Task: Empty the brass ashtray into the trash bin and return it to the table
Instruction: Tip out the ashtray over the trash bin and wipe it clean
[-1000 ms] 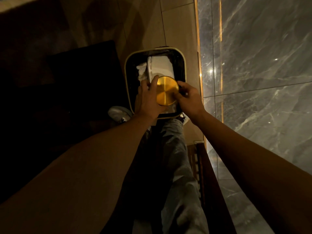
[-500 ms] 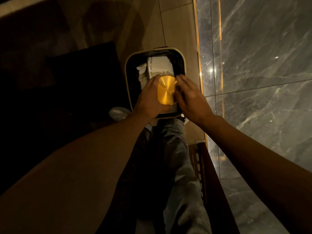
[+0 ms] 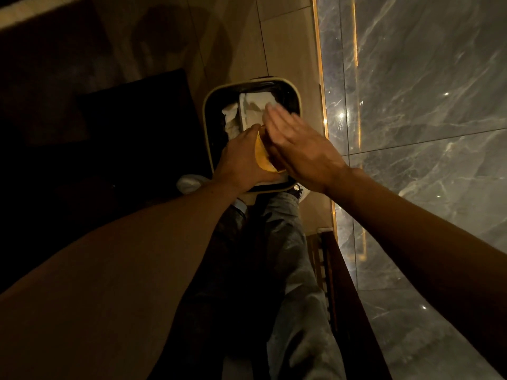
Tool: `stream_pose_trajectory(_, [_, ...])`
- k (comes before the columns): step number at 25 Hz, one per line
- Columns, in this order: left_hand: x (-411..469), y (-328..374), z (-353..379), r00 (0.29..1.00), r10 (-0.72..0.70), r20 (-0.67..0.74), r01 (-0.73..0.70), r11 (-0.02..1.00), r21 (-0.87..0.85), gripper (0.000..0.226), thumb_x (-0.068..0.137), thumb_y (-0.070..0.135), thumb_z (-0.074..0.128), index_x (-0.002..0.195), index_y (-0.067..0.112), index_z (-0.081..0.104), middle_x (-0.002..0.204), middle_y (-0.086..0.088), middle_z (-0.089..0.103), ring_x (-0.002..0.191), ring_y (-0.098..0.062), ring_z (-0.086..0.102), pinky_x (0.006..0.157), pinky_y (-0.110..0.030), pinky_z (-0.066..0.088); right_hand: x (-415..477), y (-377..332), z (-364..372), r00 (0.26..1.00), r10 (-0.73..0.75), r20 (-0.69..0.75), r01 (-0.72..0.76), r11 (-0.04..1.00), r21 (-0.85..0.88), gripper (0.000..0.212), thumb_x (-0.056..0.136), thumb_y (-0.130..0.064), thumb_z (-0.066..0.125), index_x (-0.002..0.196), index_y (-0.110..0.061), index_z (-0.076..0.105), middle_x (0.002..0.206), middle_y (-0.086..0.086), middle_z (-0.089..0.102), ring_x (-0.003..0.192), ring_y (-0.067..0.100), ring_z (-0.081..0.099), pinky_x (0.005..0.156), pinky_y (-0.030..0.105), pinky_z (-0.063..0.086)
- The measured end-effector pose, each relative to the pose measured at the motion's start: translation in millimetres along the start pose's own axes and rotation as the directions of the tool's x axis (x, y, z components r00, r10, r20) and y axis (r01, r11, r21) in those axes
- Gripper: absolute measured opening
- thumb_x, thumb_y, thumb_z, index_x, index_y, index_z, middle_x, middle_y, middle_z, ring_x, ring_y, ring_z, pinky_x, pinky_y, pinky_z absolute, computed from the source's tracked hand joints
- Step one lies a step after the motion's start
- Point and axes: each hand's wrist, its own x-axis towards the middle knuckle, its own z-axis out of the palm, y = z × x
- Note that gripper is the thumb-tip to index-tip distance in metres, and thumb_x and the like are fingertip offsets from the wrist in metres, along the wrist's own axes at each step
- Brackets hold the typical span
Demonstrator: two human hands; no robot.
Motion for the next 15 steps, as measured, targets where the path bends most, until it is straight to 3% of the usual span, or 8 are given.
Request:
stream_pose_trajectory(2, [0.0, 3.6, 0.5, 1.000, 0.000, -0.030, -0.001, 1.000, -0.030, 0.092, 0.047, 0.052, 0.087, 0.124, 0.017, 0.053, 0.119, -0.003, 0.066, 0.109, -0.020, 0.061, 0.085, -0.024, 0.045, 1.4, -7.5, -10.9, 0.986, 0.050, -0.160, -0.047, 0.999, 0.026, 0.055, 0.105, -0.024, 0.031, 0.151, -0.001, 0.014, 0.161, 0.019, 0.012, 0.150, 0.031, 0.007, 0.124, 0.040, 0.008])
stream_pose_trajectory(3, [1.0, 5.9, 0.5, 0.999, -0.002, -0.051, -0.001, 0.999, -0.047, 0.091, 0.049, 0.049, 0.089, 0.126, 0.017, 0.053, 0.119, -0.004, 0.066, 0.109, -0.020, 0.061, 0.084, -0.023, 0.044, 1.1, -6.5, -9.3, 0.987, 0.050, -0.156, -0.048, 0.999, 0.016, 0.054, 0.105, -0.024, 0.031, 0.151, 0.000, 0.015, 0.160, 0.020, 0.013, 0.150, 0.032, 0.009, 0.124, 0.042, 0.010])
stream_pose_trajectory(6, [1.2, 7.4, 0.9, 0.998, 0.006, -0.057, -0.009, 0.999, -0.039, 0.093, 0.051, 0.045, 0.091, 0.130, 0.016, 0.051, 0.119, -0.004, 0.066, 0.109, -0.021, 0.062, 0.085, -0.023, 0.044, -4.3, -0.4, 1.8, 0.997, -0.005, 0.072, 0.008, 0.999, -0.047, 0.056, 0.104, -0.029, 0.030, 0.152, -0.004, 0.015, 0.160, 0.019, 0.015, 0.150, 0.032, 0.010, 0.120, 0.048, 0.021])
stream_pose_trajectory(7, [1.2, 5.8, 0.5, 0.999, 0.000, -0.053, -0.002, 0.999, -0.038, 0.093, 0.050, 0.048, 0.090, 0.129, 0.017, 0.052, 0.119, -0.004, 0.067, 0.108, -0.021, 0.062, 0.086, -0.024, 0.046, -4.7, 1.2, 2.2, 0.998, -0.012, 0.060, 0.014, 0.999, -0.032, 0.056, 0.104, -0.028, 0.031, 0.152, -0.004, 0.014, 0.161, 0.018, 0.014, 0.150, 0.031, 0.009, 0.122, 0.046, 0.019])
stream_pose_trajectory(10, [3.7, 3.3, -1.3, 0.998, -0.014, -0.061, 0.011, 0.999, -0.040, 0.098, 0.046, 0.053, 0.089, 0.130, 0.018, 0.051, 0.120, -0.004, 0.066, 0.110, -0.021, 0.062, 0.091, -0.033, 0.052, -1.1, -4.1, -8.9, 0.982, 0.057, -0.180, -0.050, 0.998, 0.044, 0.054, 0.105, -0.022, 0.033, 0.151, 0.000, 0.017, 0.160, 0.020, 0.015, 0.150, 0.032, 0.009, 0.124, 0.039, 0.009])
stream_pose_trajectory(11, [4.2, 2.4, -1.4, 0.998, -0.007, -0.059, 0.006, 1.000, -0.021, 0.101, 0.046, 0.053, 0.089, 0.132, 0.017, 0.049, 0.121, -0.005, 0.066, 0.111, -0.022, 0.061, 0.092, -0.034, 0.051, -0.7, -3.4, -6.5, 0.986, 0.048, -0.161, -0.040, 0.998, 0.052, 0.054, 0.104, -0.023, 0.034, 0.150, 0.001, 0.017, 0.160, 0.021, 0.015, 0.150, 0.033, 0.010, 0.124, 0.042, 0.012])
stream_pose_trajectory(14, [2.7, -0.7, -0.6, 1.000, 0.004, -0.018, -0.004, 0.999, 0.041, 0.105, 0.046, 0.057, 0.086, 0.135, 0.018, 0.046, 0.125, -0.005, 0.064, 0.112, -0.025, 0.061, 0.091, -0.035, 0.050, -6.3, 1.7, 6.5, 0.993, 0.007, 0.114, -0.010, 1.000, 0.021, 0.059, 0.103, -0.027, 0.035, 0.152, -0.004, 0.013, 0.161, 0.018, 0.012, 0.150, 0.031, 0.008, 0.119, 0.047, 0.024])
stream_pose_trajectory(15, [-0.1, -2.4, 0.5, 1.000, -0.009, -0.014, 0.009, 1.000, 0.023, 0.104, 0.044, 0.059, 0.084, 0.133, 0.020, 0.047, 0.123, -0.003, 0.065, 0.111, -0.024, 0.061, 0.090, -0.036, 0.051, -7.4, 2.0, 6.4, 0.996, 0.006, 0.089, -0.009, 1.000, 0.024, 0.058, 0.103, -0.027, 0.035, 0.152, -0.005, 0.013, 0.161, 0.017, 0.013, 0.151, 0.030, 0.009, 0.120, 0.046, 0.024])
